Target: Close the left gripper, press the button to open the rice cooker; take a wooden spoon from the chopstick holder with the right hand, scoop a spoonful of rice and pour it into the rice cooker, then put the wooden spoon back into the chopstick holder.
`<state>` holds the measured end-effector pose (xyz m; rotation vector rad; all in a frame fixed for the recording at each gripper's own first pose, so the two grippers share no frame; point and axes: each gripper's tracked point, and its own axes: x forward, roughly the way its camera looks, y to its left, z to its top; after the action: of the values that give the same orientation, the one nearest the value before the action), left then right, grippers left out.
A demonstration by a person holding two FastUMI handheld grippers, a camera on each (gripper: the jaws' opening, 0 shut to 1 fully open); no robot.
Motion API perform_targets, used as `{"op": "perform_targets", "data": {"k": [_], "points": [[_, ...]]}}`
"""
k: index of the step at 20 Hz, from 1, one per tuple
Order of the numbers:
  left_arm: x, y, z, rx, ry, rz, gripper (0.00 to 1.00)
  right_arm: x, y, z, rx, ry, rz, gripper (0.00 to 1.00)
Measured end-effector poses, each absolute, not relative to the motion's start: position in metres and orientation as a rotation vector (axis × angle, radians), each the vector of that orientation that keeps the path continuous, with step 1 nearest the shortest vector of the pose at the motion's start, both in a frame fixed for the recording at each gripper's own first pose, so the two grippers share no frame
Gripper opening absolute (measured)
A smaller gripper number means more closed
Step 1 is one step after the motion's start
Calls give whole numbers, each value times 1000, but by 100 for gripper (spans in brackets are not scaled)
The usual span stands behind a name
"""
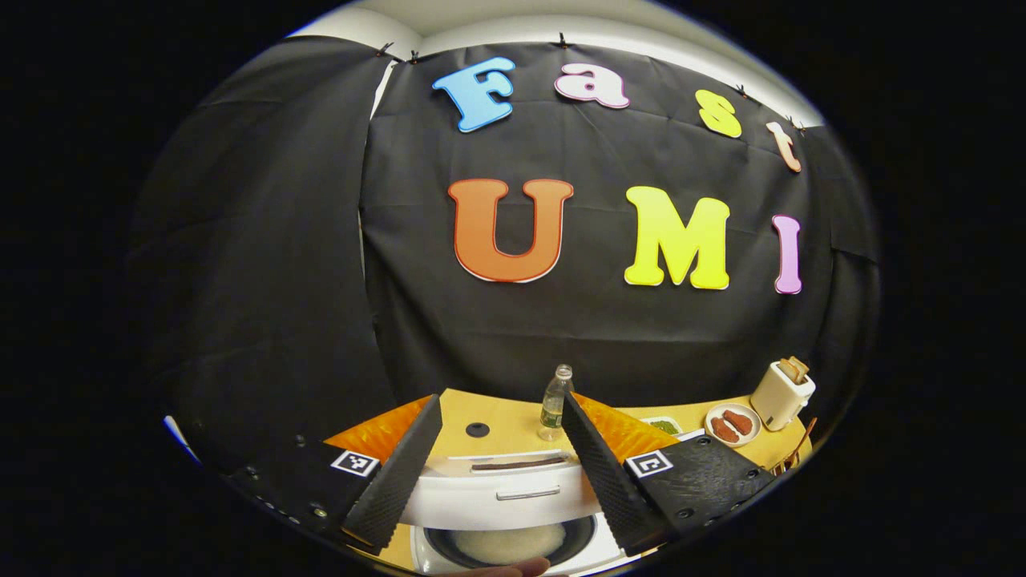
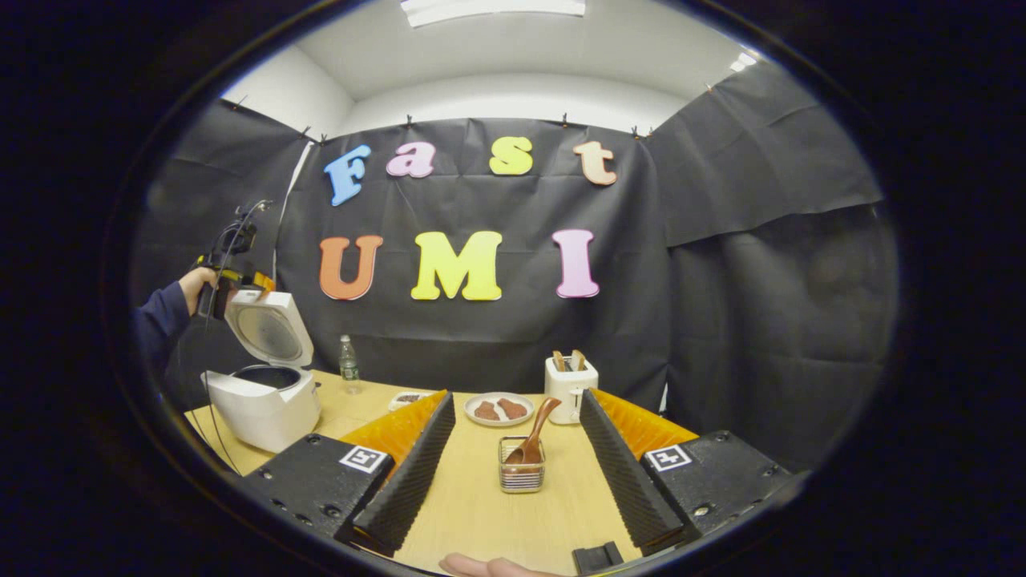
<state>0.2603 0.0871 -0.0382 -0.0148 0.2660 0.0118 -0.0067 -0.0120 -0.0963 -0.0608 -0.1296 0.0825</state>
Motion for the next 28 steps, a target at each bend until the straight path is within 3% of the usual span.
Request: {"op": "perform_targets", "data": {"k": [12, 23, 28], "points": [[200, 76, -112, -14, 507, -3, 97, -7, 16, -107, -63, -100, 151, 99], [164, 72, -180, 20, 622, 24, 98, 5, 50, -121, -62, -57, 222, 100], [152, 69, -178, 24, 576, 23, 98, 13, 57, -137, -60, -30, 238, 100]]}}
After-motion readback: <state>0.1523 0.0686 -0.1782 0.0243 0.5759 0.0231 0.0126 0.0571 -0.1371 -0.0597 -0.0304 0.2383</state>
